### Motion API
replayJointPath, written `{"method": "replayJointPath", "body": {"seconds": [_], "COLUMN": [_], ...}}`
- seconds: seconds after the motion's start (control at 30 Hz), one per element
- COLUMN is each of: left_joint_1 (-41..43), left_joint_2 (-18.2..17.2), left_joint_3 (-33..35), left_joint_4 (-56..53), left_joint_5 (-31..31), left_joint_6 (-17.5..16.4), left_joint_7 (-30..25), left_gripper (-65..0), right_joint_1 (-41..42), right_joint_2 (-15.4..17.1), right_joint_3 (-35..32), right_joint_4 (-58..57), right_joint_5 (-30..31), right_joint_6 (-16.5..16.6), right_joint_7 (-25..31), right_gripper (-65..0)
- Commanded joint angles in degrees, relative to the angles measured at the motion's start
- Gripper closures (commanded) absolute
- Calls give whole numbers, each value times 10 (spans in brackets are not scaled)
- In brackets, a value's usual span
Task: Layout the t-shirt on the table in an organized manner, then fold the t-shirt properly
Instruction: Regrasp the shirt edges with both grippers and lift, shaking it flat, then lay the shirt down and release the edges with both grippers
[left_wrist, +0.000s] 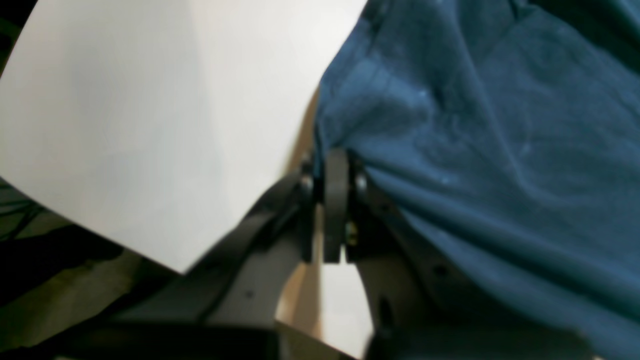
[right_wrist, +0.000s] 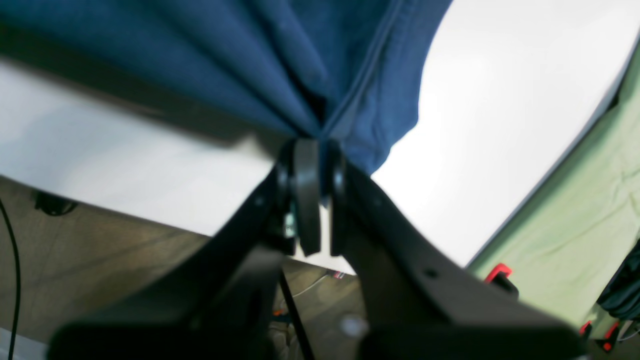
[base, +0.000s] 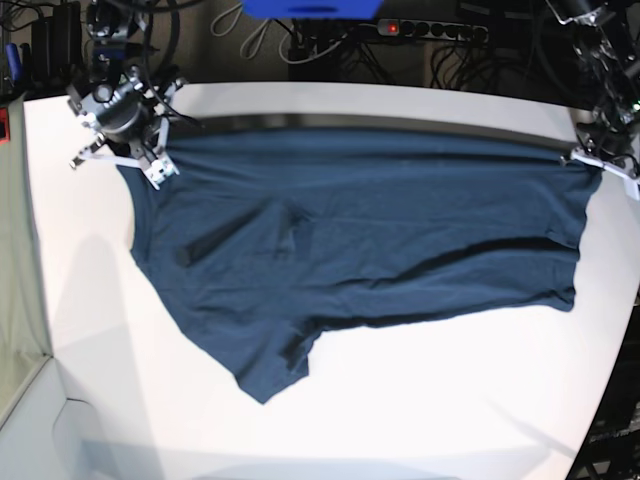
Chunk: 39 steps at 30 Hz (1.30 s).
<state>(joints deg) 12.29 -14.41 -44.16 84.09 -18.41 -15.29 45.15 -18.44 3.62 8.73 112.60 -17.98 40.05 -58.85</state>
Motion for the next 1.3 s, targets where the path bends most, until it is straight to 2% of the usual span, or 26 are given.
{"method": "replayJointPath", "body": {"seconds": [0.0, 0.1, 0.13, 0.2, 0.33, 0.4, 0.43, 0.5, 0.83, 0.9, 1.0, 1.07, 1.13, 1.27], "left_joint_1": [1, 1, 1, 1, 1, 1, 1, 2, 3, 4, 16, 20, 31, 32], "left_joint_2": [-12, -12, -12, -12, -12, -12, -12, -9, -8, -8, -7, -7, -7, -7], "left_joint_3": [-6, -6, -6, -6, -5, -5, -3, -3, -5, -5, -5, -5, -5, -5], "left_joint_4": [10, 10, 10, 10, 10, 10, 12, 16, 11, 11, 15, 16, 17, 17], "left_joint_5": [2, 2, 3, 3, 2, 2, 2, 2, 2, 2, 2, 2, 1, 1], "left_joint_6": [2, 2, 2, 2, 2, 2, 2, 2, 2, 2, 3, 3, 3, 3], "left_joint_7": [-14, -14, -14, -14, -14, -14, -14, -11, -8, -7, -7, -7, -7, -7], "left_gripper": [0, 0, 0, 0, 0, 0, 0, 0, -12, -65, -223, -306, -346, -384], "right_joint_1": [3, 3, 5, 7, 3, 3, 3, 3, 5, 7, 8, 9, 12, 28], "right_joint_2": [4, 0, -5, -16, -16, -16, -17, -18, -21, -24, -24, -24, -24, -23], "right_joint_3": [5, 24, 35, 56, 69, 78, 83, 92, 90, 90, 89, 89, 89, 89], "right_joint_4": [9, 9, 9, 8, 10, 10, 10, 10, 10, 10, 10, 10, 10, 11], "right_joint_5": [-15, -17, -17, -15, -14, -14, -14, -14, -14, -14, -14, -14, -14, -14], "right_joint_6": [-1, -1, -1, -1, -1, -1, -1, -1, -1, -1, -1, -1, -1, -1], "right_joint_7": [-5, -7, -12, -20, -20, -19, -19, -19, -19, -19, -19, -19, -19, -19], "right_gripper": [0, 0, -23, -104, -326, -404, -422, -439, -439, -439, -439, -439, -439, -439]}}
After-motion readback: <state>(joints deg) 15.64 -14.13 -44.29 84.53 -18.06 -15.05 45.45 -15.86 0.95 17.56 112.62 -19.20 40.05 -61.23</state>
